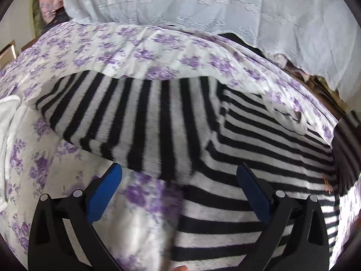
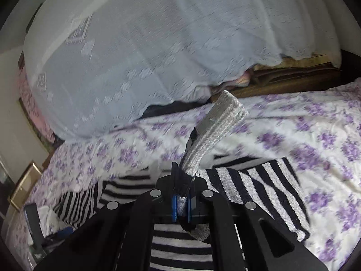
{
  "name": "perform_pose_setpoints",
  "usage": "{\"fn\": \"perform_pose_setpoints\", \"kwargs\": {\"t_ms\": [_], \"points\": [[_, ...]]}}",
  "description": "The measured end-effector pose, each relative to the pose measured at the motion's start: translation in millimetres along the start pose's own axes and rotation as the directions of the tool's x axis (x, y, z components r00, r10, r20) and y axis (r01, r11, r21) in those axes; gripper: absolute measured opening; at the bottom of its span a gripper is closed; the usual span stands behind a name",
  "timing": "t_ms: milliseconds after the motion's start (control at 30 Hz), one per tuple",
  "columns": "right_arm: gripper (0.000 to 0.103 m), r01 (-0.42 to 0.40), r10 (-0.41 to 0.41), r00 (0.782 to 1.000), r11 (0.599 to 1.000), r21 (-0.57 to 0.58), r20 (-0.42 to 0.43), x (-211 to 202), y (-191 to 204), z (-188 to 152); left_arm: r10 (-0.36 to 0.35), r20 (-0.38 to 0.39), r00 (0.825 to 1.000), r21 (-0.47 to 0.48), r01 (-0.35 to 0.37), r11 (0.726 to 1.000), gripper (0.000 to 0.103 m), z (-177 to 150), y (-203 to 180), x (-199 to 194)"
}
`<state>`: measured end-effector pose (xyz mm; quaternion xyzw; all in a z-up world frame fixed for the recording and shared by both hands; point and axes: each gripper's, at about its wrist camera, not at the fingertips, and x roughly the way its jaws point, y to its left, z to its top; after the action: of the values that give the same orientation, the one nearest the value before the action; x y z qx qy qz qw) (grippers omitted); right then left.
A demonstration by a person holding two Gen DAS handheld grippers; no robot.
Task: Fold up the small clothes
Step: 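Fold the held sleeve across the sweater body and release it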
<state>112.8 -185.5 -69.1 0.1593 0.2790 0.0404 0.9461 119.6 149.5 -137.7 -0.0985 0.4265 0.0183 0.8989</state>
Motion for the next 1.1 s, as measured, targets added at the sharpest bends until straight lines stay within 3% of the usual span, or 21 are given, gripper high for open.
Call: {"fn": "perform_pose_setpoints", "kwargs": {"t_ms": [200,333,400,433,467,600,667,767,833,900,933,1100], "points": [[0.007,0.027,-0.040,0.993,0.994,-0.109,-0.115,50.7,41.6,-45.4,0.015,-0.009,1.000,-0.006,-0.015,1.000,0.099,2.7,4.9,4.9],[0.011,0.040,-0.089,0.967,0.979,-0.202,-0.239,79.6,56.9,-73.1,0.022,-0.022,1.000,-0.011,-0.022,1.000,0.099,3.7,6.7,9.6],[0.026,0.014,-0.083,0.952,0.973,-0.231,-0.294,85.8,59.9,-82.8,0.024,-0.032,0.999,-0.015,-0.025,1.000,0.099,3.6,8.2,12.1],[0.040,-0.006,-0.065,0.953,0.972,-0.235,-0.296,83.5,61.3,-84.3,0.025,-0.036,0.999,-0.017,-0.025,1.000,0.099,3.3,8.9,13.2],[0.047,-0.018,-0.055,0.956,0.970,-0.243,-0.289,76.6,64.1,-83.9,0.025,-0.041,0.999,-0.019,-0.026,0.999,0.099,3.1,9.5,14.4],[0.053,-0.128,0.052,0.957,0.958,-0.255,-0.286,46.0,73.9,-78.8,0.030,-0.050,0.998,-0.018,-0.031,0.999,0.099,1.8,10.5,16.5],[0.060,-0.152,0.086,0.968,0.948,-0.279,-0.236,23.3,76.7,-70.6,0.036,-0.050,0.998,-0.013,-0.036,0.999,0.099,1.4,9.3,16.9],[0.060,-0.115,0.065,0.977,0.962,-0.247,-0.202,15.5,65.0,-60.3,0.048,-0.049,0.998,0.000,-0.048,0.999,0.099,0.4,6.7,17.6],[0.060,-0.069,0.019,0.973,0.974,-0.215,-0.230,25.4,50.5,-60.9,0.052,-0.045,0.998,0.009,-0.051,0.999,0.099,-0.2,4.0,16.6],[0.060,0.007,-0.075,0.938,0.980,-0.198,-0.338,52.0,30.0,-74.6,0.045,-0.035,0.998,0.019,-0.044,0.999,0.099,-0.7,0.6,11.4],[0.059,0.012,-0.084,0.919,0.983,-0.185,-0.386,61.6,21.2,-82.0,0.034,-0.026,0.999,0.030,-0.033,0.999,0.099,-1.6,-4.4,5.5],[0.058,-0.081,0.043,0.945,0.991,-0.103,-0.324,33.6,4.3,-66.0,-0.066,-0.010,0.998,0.140,0.066,0.988,0.099,-9.3,-44.9,-22.3]]}}
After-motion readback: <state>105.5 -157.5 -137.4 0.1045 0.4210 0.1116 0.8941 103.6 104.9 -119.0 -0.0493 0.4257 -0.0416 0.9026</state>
